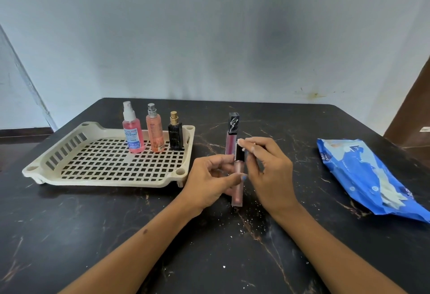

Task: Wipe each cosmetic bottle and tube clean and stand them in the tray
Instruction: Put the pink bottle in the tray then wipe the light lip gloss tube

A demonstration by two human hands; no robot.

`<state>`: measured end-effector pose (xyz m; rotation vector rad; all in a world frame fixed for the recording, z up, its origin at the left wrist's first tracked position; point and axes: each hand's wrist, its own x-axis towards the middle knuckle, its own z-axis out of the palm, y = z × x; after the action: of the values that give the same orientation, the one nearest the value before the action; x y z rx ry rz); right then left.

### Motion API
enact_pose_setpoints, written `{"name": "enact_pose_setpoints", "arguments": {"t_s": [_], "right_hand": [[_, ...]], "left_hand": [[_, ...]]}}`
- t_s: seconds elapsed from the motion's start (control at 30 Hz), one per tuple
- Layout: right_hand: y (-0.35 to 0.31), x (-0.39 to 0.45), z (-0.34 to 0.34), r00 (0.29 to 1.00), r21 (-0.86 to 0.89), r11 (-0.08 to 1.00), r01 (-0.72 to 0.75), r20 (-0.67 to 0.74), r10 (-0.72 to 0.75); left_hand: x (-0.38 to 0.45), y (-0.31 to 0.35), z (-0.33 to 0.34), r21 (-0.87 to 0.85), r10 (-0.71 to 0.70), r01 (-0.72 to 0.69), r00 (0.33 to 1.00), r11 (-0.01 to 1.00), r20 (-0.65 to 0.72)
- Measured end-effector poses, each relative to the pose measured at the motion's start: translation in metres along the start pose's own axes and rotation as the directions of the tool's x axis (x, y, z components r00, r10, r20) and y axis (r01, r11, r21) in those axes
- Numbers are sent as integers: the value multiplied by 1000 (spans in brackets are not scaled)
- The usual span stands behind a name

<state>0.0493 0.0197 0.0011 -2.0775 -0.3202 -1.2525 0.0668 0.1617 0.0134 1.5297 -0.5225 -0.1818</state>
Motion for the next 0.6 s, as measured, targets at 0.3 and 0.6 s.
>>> {"name": "enact_pose_setpoints", "arguments": {"t_s": [0.3, 0.6], "right_hand": [[0, -2, -1, 999, 47, 999, -11, -30, 13], [-8, -6, 3, 999, 59, 998, 34, -16, -33]], "left_hand": [[-1, 1, -1, -67, -18, 22, 998, 998, 53], [-1, 2, -5, -167, -24, 38, 996, 985, 82]]}}
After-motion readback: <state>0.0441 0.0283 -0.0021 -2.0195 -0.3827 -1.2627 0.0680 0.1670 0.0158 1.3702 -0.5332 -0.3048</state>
